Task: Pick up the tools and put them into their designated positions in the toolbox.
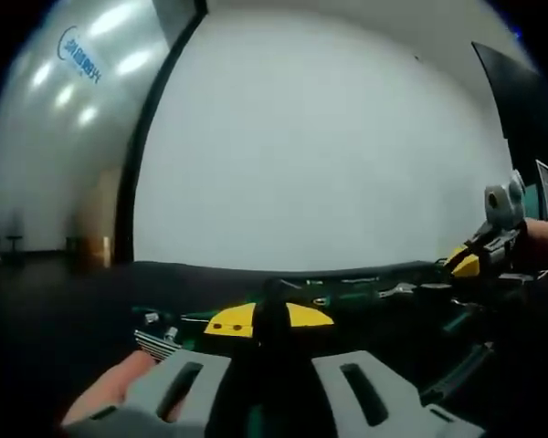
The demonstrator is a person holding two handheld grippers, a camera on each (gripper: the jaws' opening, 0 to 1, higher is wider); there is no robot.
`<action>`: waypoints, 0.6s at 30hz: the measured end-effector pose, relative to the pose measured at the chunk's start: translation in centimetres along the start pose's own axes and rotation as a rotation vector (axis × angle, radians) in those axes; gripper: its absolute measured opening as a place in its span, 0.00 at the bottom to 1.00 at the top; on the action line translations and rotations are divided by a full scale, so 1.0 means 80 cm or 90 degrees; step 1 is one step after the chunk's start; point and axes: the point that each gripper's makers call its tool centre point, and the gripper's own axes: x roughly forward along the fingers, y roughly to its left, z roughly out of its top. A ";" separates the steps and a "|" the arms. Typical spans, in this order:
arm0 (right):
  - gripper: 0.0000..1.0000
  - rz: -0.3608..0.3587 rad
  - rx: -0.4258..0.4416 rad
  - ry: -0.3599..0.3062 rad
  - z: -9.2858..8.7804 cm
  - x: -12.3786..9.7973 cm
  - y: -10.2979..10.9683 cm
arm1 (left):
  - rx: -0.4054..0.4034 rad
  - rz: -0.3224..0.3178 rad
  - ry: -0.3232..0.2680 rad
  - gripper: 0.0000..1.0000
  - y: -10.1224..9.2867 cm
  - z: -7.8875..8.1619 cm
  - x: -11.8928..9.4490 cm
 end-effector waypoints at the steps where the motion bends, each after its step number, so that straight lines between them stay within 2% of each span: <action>1: 0.15 0.005 -0.007 0.011 -0.006 0.005 0.001 | 0.000 0.000 -0.001 0.12 0.000 0.000 0.000; 3: 0.10 -0.011 -0.045 0.045 -0.022 0.011 -0.005 | -0.002 0.001 -0.003 0.12 0.000 0.001 -0.001; 4: 0.06 -0.036 -0.067 0.044 -0.025 0.012 -0.010 | -0.003 0.002 -0.003 0.12 -0.001 0.001 -0.003; 5: 0.04 -0.024 -0.065 0.043 -0.027 0.016 -0.007 | -0.004 0.003 -0.002 0.12 0.000 0.001 -0.002; 6: 0.04 -0.022 -0.024 0.018 -0.019 0.019 -0.008 | -0.005 0.003 -0.001 0.11 0.002 0.000 -0.001; 8: 0.04 -0.013 0.014 0.014 -0.018 0.018 -0.009 | -0.004 0.002 0.002 0.11 0.001 0.000 -0.001; 11: 0.07 0.024 0.037 -0.002 -0.007 0.017 -0.008 | -0.001 0.002 0.003 0.11 -0.001 -0.001 -0.002; 14: 0.08 -0.014 0.117 -0.051 0.014 0.015 -0.040 | -0.001 0.002 0.002 0.11 -0.002 -0.001 -0.003; 15: 0.05 -0.043 0.157 -0.052 0.015 0.017 -0.056 | -0.001 0.002 0.002 0.11 -0.003 0.000 -0.004; 16: 0.00 -0.049 0.157 -0.041 0.011 0.021 -0.060 | -0.001 0.002 0.003 0.11 -0.003 -0.001 -0.004; 18: 0.00 -0.022 0.139 -0.020 0.003 0.034 -0.048 | 0.000 0.003 0.003 0.11 -0.004 0.000 -0.005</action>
